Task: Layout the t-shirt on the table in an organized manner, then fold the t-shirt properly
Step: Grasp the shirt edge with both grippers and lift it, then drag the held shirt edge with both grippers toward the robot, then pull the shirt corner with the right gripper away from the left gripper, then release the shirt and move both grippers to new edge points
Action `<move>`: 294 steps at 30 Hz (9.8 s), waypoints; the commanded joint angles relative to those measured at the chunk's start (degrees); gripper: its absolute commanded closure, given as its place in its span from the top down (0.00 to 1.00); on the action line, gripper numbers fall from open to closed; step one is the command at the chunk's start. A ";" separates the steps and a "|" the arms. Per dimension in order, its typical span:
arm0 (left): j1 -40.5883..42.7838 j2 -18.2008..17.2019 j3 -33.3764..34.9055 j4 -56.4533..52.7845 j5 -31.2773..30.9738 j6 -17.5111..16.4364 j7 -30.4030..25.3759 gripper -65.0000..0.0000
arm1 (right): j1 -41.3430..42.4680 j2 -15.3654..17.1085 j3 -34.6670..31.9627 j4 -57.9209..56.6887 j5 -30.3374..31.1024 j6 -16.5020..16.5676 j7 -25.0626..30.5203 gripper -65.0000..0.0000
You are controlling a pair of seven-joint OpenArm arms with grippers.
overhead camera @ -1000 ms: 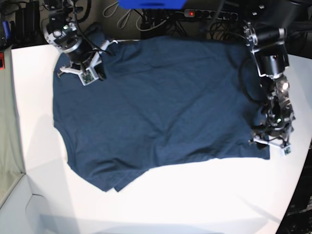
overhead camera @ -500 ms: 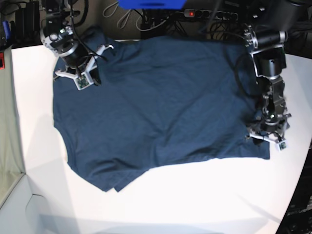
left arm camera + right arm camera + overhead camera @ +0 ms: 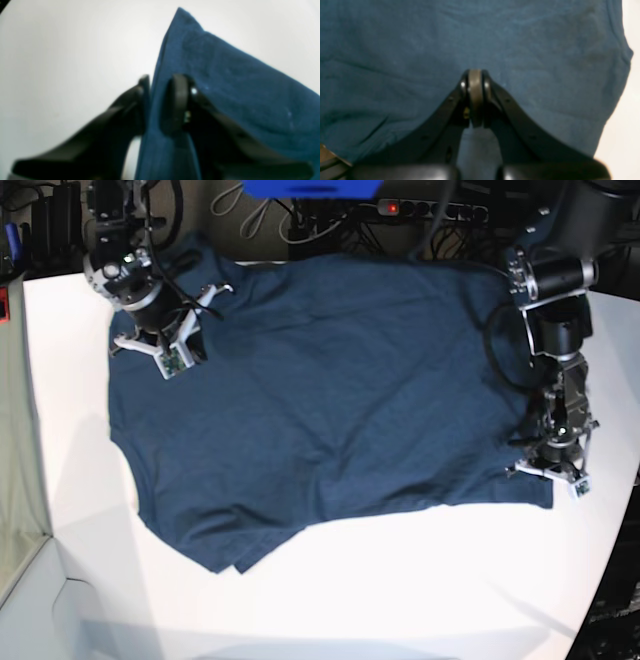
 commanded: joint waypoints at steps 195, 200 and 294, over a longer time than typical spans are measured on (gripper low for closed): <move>46.02 -1.44 2.12 51.48 -3.27 -0.06 17.37 0.00 | 43.75 2.67 -18.39 -49.98 0.59 -0.19 1.81 0.00; 46.02 -1.44 2.12 51.48 -3.27 -0.06 17.37 0.00 | 44.45 2.67 -18.39 -52.44 0.59 -0.19 3.39 0.00; 9.27 -2.67 -5.45 27.04 -3.27 -0.23 21.24 0.60 | 17.72 -0.93 -6.52 -10.68 0.86 -0.19 -12.70 0.46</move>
